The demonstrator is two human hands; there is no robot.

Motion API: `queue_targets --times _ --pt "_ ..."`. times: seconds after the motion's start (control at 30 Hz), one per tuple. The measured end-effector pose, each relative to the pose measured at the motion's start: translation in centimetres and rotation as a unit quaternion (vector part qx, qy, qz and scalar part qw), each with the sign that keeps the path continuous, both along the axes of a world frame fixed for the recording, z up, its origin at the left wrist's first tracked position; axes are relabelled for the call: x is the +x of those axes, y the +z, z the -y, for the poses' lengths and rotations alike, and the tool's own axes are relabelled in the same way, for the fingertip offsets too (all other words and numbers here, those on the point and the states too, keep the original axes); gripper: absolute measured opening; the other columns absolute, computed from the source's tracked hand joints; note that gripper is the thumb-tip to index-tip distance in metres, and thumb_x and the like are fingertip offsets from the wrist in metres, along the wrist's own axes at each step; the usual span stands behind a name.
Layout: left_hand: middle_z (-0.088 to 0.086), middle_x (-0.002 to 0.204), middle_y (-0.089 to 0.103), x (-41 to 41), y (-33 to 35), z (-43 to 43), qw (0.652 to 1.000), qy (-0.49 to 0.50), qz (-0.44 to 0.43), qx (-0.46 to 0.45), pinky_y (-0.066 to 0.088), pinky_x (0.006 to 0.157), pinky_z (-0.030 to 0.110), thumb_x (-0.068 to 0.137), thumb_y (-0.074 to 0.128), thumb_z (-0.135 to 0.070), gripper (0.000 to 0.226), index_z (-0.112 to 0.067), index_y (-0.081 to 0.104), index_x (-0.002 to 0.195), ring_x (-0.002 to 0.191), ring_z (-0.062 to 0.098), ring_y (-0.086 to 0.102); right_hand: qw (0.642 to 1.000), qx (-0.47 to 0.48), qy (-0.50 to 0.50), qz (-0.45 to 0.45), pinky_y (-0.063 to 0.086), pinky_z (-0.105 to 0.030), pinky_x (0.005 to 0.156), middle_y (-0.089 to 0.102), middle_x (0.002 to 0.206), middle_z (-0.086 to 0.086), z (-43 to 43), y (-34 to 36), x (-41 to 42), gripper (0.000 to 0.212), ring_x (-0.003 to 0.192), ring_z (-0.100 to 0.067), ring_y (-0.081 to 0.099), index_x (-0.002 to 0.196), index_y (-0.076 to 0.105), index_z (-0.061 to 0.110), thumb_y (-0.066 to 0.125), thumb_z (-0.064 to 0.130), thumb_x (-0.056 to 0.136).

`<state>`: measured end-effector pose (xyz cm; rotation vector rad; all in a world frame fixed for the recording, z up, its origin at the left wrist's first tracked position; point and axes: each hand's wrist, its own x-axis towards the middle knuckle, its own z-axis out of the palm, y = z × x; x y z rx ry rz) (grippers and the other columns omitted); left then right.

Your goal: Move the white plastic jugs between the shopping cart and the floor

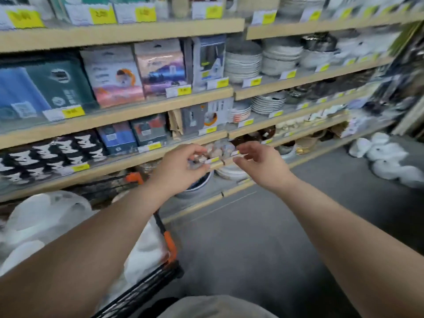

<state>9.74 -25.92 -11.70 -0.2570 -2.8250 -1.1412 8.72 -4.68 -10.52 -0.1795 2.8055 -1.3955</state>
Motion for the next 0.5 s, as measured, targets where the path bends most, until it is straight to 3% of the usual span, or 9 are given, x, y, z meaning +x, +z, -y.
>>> queue_targets --times 0.1,0.27,0.5 --pt "-0.014 0.102 0.061 -3.7 -0.1 -6.6 0.998 -0.049 0.021 0.012 0.040 0.079 0.021 0.082 0.073 -0.031 0.032 -0.030 0.064 0.113 0.095 0.006 0.058 0.999 0.001 -0.053 0.011 0.049 -0.038 0.094 0.068 0.109 -0.002 -6.4 -0.1 -1.7 0.030 0.099 -0.018 0.064 0.114 0.066 0.015 0.068 0.028 0.087" --pt "-0.019 0.094 0.060 -11.8 -0.8 -16.3 0.991 -0.126 0.032 0.034 0.047 0.086 0.029 0.080 0.075 -0.030 0.029 -0.033 0.066 0.108 0.093 0.008 0.058 0.991 0.004 -0.136 0.016 0.050 -0.031 0.090 0.068 0.107 0.001 -16.1 -0.6 -5.5 0.030 0.098 -0.015 0.063 0.116 0.065 0.015 0.066 0.028 0.089" --pt "-0.014 0.099 0.064 -25.9 -1.8 -31.1 0.963 -0.258 0.052 0.059 0.050 0.087 0.032 0.080 0.075 -0.030 0.029 -0.038 0.060 0.104 0.092 0.010 0.059 0.962 0.028 -0.268 0.032 0.046 -0.021 0.086 0.065 0.109 0.005 -29.1 -1.2 -14.1 0.030 0.098 -0.010 0.061 0.119 0.064 0.020 0.063 0.027 0.090"
